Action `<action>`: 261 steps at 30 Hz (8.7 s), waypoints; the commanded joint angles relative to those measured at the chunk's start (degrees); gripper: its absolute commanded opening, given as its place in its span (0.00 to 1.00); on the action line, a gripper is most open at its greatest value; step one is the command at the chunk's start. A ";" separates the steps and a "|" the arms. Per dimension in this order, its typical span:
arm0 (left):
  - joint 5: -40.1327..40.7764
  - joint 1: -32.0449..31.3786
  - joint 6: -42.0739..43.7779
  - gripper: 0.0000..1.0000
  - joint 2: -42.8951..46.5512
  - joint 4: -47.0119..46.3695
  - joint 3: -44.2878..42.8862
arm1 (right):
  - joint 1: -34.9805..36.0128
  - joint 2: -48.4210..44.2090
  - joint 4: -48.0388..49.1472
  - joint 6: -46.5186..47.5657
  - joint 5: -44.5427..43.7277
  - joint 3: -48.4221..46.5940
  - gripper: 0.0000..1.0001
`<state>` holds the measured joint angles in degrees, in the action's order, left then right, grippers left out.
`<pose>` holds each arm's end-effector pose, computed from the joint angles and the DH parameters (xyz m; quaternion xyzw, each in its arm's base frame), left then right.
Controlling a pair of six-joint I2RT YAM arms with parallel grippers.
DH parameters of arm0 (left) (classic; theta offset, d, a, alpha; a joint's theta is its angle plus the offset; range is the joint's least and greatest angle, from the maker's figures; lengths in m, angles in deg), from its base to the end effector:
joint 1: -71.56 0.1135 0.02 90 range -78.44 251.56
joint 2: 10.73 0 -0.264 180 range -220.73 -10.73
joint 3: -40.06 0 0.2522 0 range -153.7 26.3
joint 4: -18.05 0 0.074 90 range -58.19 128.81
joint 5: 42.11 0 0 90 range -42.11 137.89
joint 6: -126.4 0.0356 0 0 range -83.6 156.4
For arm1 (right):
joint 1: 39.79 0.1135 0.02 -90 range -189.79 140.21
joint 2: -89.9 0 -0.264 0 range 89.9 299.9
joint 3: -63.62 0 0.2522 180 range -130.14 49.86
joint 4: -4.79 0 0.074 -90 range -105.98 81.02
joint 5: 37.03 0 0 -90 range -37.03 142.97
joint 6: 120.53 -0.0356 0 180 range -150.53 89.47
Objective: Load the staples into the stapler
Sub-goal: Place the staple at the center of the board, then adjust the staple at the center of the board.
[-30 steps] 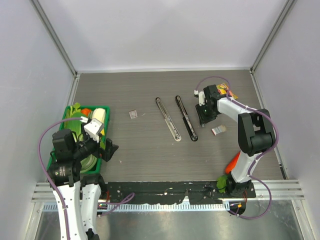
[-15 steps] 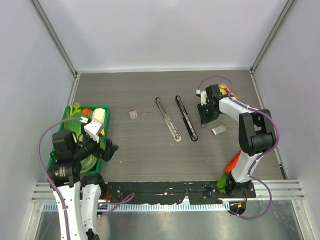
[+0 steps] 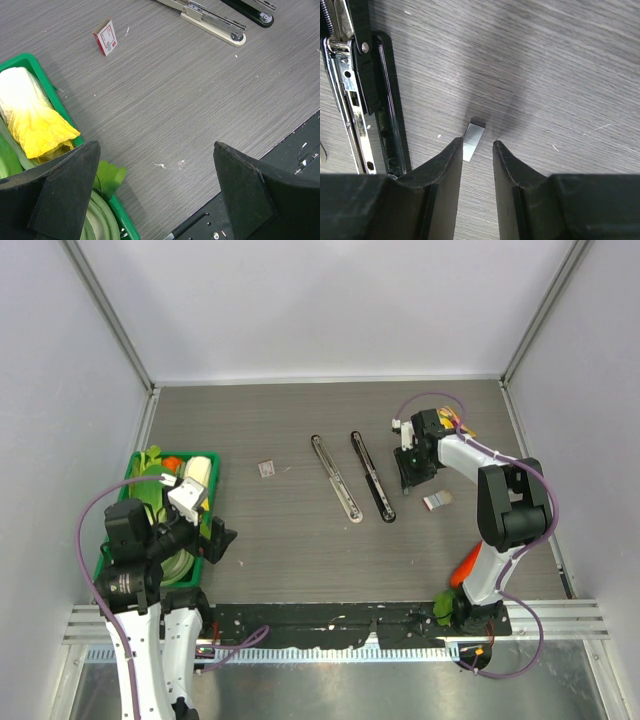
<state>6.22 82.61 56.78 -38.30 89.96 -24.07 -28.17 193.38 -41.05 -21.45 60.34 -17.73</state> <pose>0.0738 -0.0097 0.3277 0.2303 0.8143 -0.1880 0.4986 0.3479 0.0762 0.1739 -0.1881 0.9614 0.0673 0.1892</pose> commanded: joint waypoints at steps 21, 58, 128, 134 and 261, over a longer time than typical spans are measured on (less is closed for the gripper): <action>-1.48 0.46 0.98 1.00 0.24 0.12 -0.43 | 0.86 1.02 1.40 0.32 -3.16 0.09 0.36; -2.01 0.46 1.06 1.00 0.41 0.30 -0.43 | 1.48 0.67 1.05 0.85 -3.60 -0.08 0.36; -2.10 0.38 1.15 1.00 0.68 0.30 -0.43 | -0.89 -0.03 -1.50 2.96 -1.66 -0.87 0.10; -2.01 0.38 1.15 1.00 0.68 0.30 -0.43 | -0.89 -0.30 -1.15 3.05 -2.36 -0.79 0.10; -1.92 0.38 0.89 1.00 0.94 0.12 -0.34 | 1.92 -0.83 1.75 6.12 -14.85 0.18 0.26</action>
<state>5.61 82.61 57.67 -37.47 89.98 -24.07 -26.05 192.16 -40.24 -15.72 46.38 -16.73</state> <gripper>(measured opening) 0.996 0.257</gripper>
